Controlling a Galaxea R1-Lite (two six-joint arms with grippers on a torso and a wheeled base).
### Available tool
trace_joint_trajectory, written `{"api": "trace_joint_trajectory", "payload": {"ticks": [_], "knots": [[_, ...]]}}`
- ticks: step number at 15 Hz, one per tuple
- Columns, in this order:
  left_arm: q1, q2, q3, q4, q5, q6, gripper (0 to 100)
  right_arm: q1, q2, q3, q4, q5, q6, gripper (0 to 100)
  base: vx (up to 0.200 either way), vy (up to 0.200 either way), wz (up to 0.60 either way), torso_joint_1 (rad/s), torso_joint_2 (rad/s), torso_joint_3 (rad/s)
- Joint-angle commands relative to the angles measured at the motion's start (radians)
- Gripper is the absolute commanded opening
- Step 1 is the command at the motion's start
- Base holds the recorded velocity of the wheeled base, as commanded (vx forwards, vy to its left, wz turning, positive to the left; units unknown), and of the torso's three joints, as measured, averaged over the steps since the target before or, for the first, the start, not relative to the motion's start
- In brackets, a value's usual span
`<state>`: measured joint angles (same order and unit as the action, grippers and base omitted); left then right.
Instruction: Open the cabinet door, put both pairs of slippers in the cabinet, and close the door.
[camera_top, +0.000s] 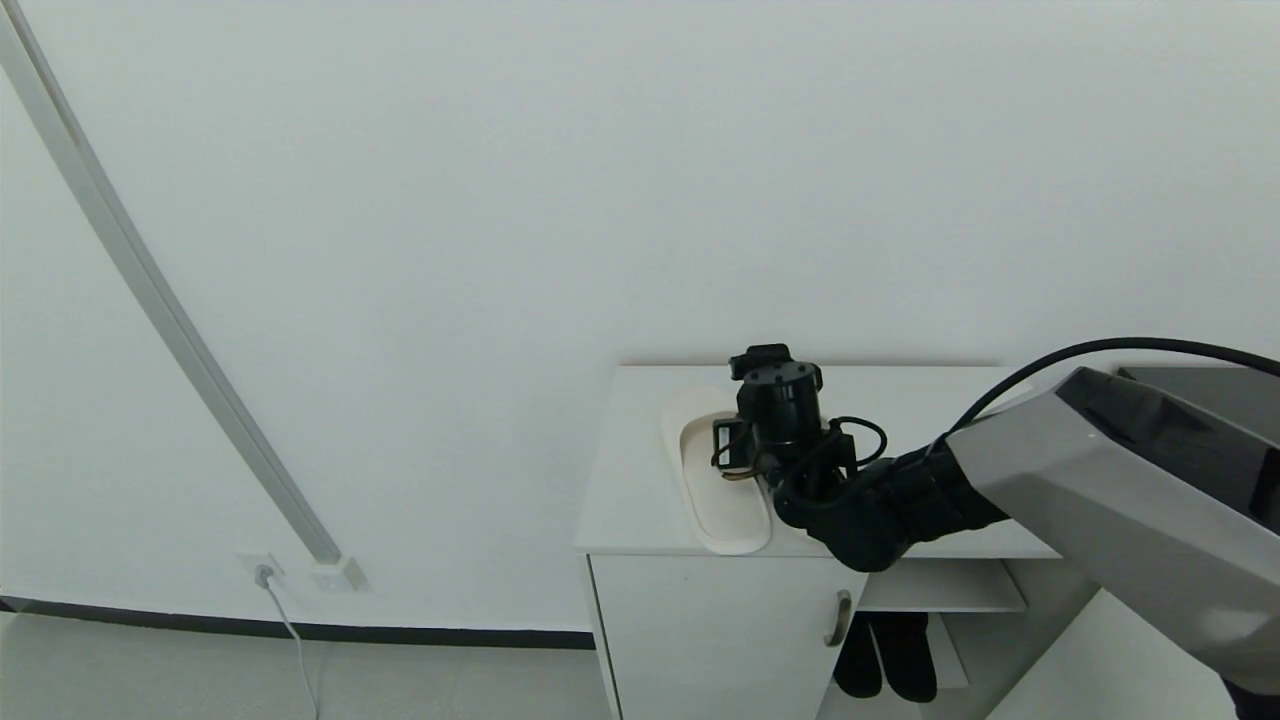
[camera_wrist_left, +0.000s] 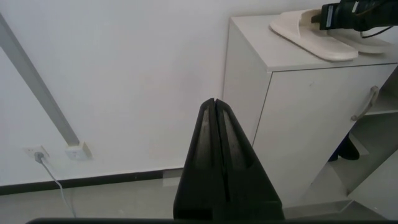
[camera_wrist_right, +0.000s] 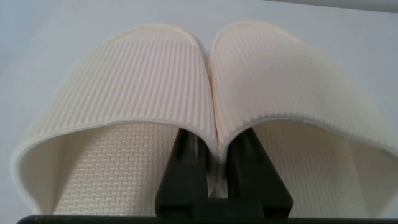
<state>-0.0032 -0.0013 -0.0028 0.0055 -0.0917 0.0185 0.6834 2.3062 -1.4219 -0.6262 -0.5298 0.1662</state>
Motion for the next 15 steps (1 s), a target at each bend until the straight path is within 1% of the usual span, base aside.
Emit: {"api": "trace_joint_trajectory", "payload": {"ticks": [1, 4, 7, 10, 11, 12, 15], "knots": [[0.000, 0.001, 0.000, 0.001, 0.000, 0.000, 0, 0.011, -0.054, 0.055, -0.007, 0.004, 0.006, 0, 0.000, 0.000, 0.00, 0.000, 0.00, 0.000], [0.000, 0.001, 0.000, 0.001, 0.000, 0.000, 0, 0.031, -0.137, 0.170, -0.075, 0.007, 0.009, 0, 0.000, 0.000, 0.00, 0.000, 0.00, 0.000], [0.002, 0.001, 0.000, 0.001, 0.000, 0.001, 0, 0.047, -0.281, 0.331, -0.093, 0.051, 0.012, 0, 0.000, 0.000, 0.00, 0.000, 0.00, 0.000], [0.000, 0.001, 0.000, 0.001, 0.000, 0.001, 0, 0.077, -0.387, 0.480, -0.125, 0.057, 0.010, 0, 0.000, 0.000, 0.00, 0.000, 0.00, 0.000], [0.000, 0.001, 0.000, -0.001, 0.001, 0.001, 0, 0.113, -0.472, 0.589, -0.129, 0.068, 0.007, 0, 0.000, 0.000, 0.00, 0.000, 0.00, 0.000], [0.000, 0.001, 0.000, 0.001, 0.000, 0.003, 0, 0.143, -0.537, 0.658, -0.129, 0.068, 0.007, 0, 0.000, 0.000, 0.00, 0.000, 0.00, 0.000], [0.002, 0.001, 0.000, -0.001, 0.000, 0.006, 0, 0.191, -0.700, 0.795, -0.118, 0.083, 0.004, 0, 0.000, 0.000, 0.00, 0.000, 0.00, 0.000]]}}
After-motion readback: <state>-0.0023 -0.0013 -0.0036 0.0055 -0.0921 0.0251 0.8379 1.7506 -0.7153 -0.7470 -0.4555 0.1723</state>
